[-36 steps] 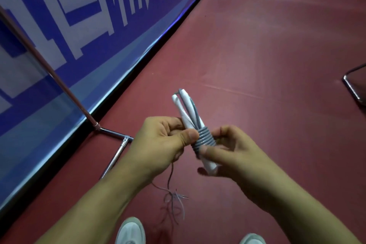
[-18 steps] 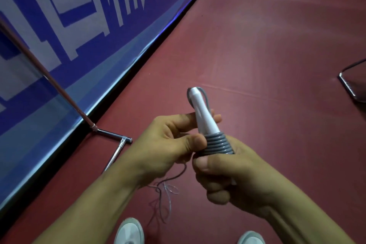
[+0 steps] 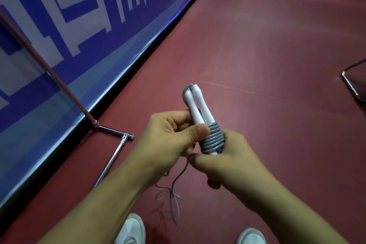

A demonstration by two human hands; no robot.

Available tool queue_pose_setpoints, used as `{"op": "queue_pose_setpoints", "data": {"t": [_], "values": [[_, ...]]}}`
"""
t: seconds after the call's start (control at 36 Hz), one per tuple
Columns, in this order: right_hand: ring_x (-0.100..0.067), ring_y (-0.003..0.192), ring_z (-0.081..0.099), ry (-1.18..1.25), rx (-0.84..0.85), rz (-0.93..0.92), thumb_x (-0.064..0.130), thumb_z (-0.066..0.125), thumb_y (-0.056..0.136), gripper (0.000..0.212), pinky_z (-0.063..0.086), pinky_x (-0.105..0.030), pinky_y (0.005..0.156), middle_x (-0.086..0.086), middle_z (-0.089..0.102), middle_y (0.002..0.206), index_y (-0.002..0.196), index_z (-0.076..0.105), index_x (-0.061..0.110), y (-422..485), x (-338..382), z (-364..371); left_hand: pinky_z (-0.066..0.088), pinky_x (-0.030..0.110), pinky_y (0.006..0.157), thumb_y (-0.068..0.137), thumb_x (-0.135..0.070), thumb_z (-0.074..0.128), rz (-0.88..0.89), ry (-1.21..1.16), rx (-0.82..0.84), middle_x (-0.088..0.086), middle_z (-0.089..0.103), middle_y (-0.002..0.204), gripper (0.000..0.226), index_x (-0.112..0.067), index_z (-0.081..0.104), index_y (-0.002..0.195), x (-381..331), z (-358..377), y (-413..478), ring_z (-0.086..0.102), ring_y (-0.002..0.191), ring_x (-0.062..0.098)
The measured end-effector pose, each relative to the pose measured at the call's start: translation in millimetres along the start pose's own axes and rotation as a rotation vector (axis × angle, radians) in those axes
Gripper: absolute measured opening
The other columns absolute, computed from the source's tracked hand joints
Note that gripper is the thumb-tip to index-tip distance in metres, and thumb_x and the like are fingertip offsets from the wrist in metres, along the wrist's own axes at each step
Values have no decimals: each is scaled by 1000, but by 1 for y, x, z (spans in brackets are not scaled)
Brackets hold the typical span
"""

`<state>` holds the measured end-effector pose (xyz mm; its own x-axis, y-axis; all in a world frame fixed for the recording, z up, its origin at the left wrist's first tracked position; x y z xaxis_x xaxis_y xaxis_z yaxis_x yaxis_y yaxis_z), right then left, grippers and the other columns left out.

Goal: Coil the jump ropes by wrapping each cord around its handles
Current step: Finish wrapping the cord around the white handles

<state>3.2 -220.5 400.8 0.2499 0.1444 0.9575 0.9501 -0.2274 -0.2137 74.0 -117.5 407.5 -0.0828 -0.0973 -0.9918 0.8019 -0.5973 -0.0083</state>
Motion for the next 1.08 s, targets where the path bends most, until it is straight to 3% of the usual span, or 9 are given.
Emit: {"op": "queue_pose_setpoints", "data": {"t": [0.11,0.22,0.33,0.42,0.53,0.69,0.81,0.97,1.08], "values": [[-12,39,25,429,399,145,-9,58,76,38,28,-20,43,-2,30,54,60,66,24,-12,8,19,33,21,50,79,-32,78,-6,-28,165,13,57,80,47,-8,74,118,-5,-1,-1,38,53,11],[-3,36,20,734,665,254,-2,55,71,28,25,-13,37,4,25,54,77,71,19,-25,8,32,36,19,50,77,-35,75,5,-54,250,27,69,120,44,-15,75,116,-6,3,-2,46,58,12],[-2,39,25,1005,933,341,0,63,77,19,30,-13,38,6,24,57,90,57,12,-32,9,36,36,19,49,79,-25,80,-14,-43,308,16,72,121,47,-13,69,123,-9,5,0,51,64,23],[-1,38,22,1089,1037,419,2,61,78,22,29,-13,38,7,28,56,89,45,14,-37,4,38,42,19,52,82,-14,72,-31,-10,275,29,69,115,43,-15,66,124,-8,4,1,48,67,26],[-8,42,29,991,941,477,12,64,75,23,37,-17,42,1,36,58,93,50,11,-33,-4,36,38,26,55,82,-16,71,-29,27,189,23,66,85,25,-8,71,106,-3,5,2,49,68,25],[-23,73,66,122,149,174,2,69,86,27,62,-46,72,-21,69,85,111,61,1,0,-15,-2,33,28,51,85,-4,77,-61,212,-110,-8,49,52,8,-8,70,86,7,-17,7,39,48,11],[-17,57,52,-109,-57,-2,12,80,75,23,49,-38,51,-3,55,64,82,58,8,-1,-8,1,38,22,51,86,-9,78,-9,301,-96,-14,54,51,8,-8,70,87,5,-11,6,44,47,4],[-17,48,29,329,165,158,-7,67,82,35,25,-26,44,-9,33,60,62,55,19,-6,-6,13,42,22,55,87,-14,76,63,184,110,-8,64,66,16,-6,72,100,-12,-7,0,48,58,10],[-11,38,21,483,344,297,5,58,68,22,22,-19,44,-3,29,53,66,42,20,-14,-3,17,38,27,56,85,-13,70,57,137,167,1,65,73,19,-9,73,103,-13,-8,1,44,63,18]]}}
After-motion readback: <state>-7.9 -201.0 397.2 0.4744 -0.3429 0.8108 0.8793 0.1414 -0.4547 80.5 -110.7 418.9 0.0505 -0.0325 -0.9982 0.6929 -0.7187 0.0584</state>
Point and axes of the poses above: each hand's wrist, its own y-axis towards the middle knuckle, its own z-axis out of the palm, x = y × z, the point moved 7 cm from there along y, towards the middle knuckle
